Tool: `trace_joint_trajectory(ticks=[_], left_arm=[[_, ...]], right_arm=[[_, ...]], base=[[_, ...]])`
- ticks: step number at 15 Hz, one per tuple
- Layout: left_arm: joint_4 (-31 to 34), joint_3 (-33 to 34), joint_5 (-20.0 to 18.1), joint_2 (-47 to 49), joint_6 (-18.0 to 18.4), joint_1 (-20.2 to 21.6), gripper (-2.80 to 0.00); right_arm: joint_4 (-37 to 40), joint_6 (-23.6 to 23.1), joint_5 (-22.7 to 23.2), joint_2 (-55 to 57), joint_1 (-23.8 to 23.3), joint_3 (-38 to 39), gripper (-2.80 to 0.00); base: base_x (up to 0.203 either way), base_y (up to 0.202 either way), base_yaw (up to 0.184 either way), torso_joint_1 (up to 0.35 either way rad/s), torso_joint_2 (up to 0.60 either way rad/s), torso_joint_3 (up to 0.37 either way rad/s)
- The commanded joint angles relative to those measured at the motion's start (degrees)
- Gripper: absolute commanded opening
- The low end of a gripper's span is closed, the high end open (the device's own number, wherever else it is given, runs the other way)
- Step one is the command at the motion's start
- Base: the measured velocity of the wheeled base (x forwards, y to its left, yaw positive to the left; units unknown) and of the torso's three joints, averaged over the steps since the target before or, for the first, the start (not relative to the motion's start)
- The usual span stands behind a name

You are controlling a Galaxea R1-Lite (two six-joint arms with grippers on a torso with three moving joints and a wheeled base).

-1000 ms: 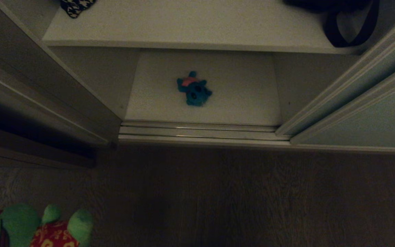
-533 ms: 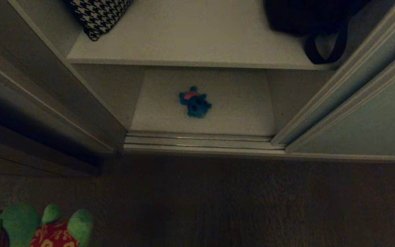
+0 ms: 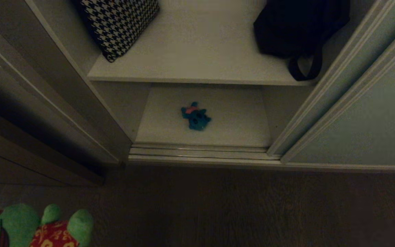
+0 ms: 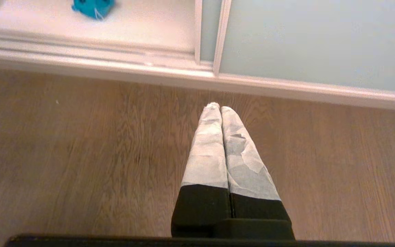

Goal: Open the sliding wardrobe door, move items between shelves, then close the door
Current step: Place the green doll on the higher shelf

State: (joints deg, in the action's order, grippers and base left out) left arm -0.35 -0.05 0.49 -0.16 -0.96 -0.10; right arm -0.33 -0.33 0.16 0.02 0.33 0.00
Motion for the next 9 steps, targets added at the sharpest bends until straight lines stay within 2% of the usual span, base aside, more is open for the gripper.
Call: trace_joint_trajectory(ticks=[1, 5, 9], left_arm=[[0.0, 0.0, 0.0, 0.2, 0.0, 0.0, -2.8], [-0.1, 0.0, 0.0, 0.2, 0.0, 0.0, -2.8], [-0.1, 0.0, 0.0, 0.2, -0.2, 0.0, -2.8]], right_arm=[[0.0, 0.0, 0.0, -0.2, 0.0, 0.0, -2.8], [0.0, 0.0, 0.0, -0.2, 0.0, 0.0, -2.8], [0.0, 0.0, 0.0, -0.2, 0.0, 0.0, -2.8]], base=[[0.0, 0.0, 0.0, 0.006, -0.01, 0.202], [0.0, 0.0, 0.0, 0.002, 0.0, 0.19], [0.0, 0.0, 0.0, 0.005, 0.0, 0.058]])
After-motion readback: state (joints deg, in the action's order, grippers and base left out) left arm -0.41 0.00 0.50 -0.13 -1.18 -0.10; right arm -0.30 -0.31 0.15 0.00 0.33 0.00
